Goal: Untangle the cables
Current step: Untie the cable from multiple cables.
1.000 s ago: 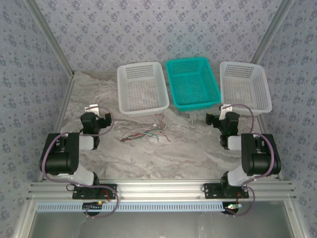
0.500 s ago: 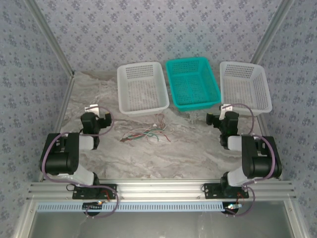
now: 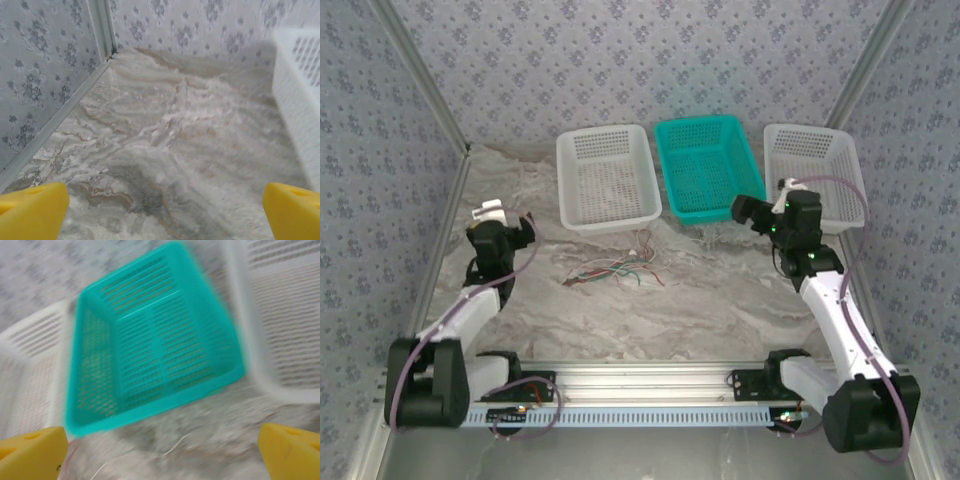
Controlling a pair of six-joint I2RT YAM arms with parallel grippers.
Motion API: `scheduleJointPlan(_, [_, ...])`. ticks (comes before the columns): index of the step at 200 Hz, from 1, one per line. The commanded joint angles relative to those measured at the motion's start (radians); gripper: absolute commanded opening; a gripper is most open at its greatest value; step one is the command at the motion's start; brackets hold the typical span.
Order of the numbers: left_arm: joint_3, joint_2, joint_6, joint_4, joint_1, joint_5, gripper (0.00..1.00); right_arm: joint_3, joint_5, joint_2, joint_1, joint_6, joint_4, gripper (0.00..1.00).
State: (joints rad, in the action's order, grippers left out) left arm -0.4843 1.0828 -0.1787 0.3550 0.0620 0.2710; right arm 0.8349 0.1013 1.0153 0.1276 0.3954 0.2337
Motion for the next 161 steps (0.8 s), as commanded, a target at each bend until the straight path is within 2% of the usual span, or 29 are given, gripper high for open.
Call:
scheduleJointPlan(1, [-0.124, -0.124, -0.215, -0.354, 0.053, -0.025, 0.99, 0.067, 0.077, 0.028, 0.152, 0.040, 0.221, 1.00])
scheduleJointPlan(19, [-0.215, -0.158, -0.298, -0.509, 0.133, -0.116, 0.95, 0.142, 0.088, 0.107, 0.279, 0.029, 0.268, 1.00])
scheduleJointPlan(38, [-0.314, -0.125, -0.328, -0.661, 0.277, -0.119, 0.86, 0.203, 0.072, 0.193, 0.393, 0.033, 0.286, 1.00])
scheduleJointPlan(58, [-0.392, -0.042, -0.344, -0.772, 0.420, -0.147, 0.83, 0.223, 0.018, 0.253, 0.470, 0.017, 0.256, 1.00])
scheduleJointPlan(76, [-0.450, 0.068, -0.322, -0.842, 0.502, -0.214, 0.78, 0.241, -0.031, 0.291, 0.481, 0.024, 0.262, 1.00])
scheduleJointPlan(109, [-0.534, 0.270, -0.282, -0.853, 0.653, -0.216, 0.63, 0.235, -0.065, 0.285, 0.477, 0.056, 0.265, 1.00])
scheduleJointPlan(132, [-0.579, 0.405, -0.230, -0.829, 0.696, -0.256, 0.55, 0.199, -0.101, 0.250, 0.472, 0.069, 0.263, 1.00])
scheduleJointPlan(161, [-0.620, 0.527, -0.203, -0.820, 0.711, -0.257, 0.52, 0.166, -0.118, 0.203, 0.464, 0.082, 0.280, 1.00])
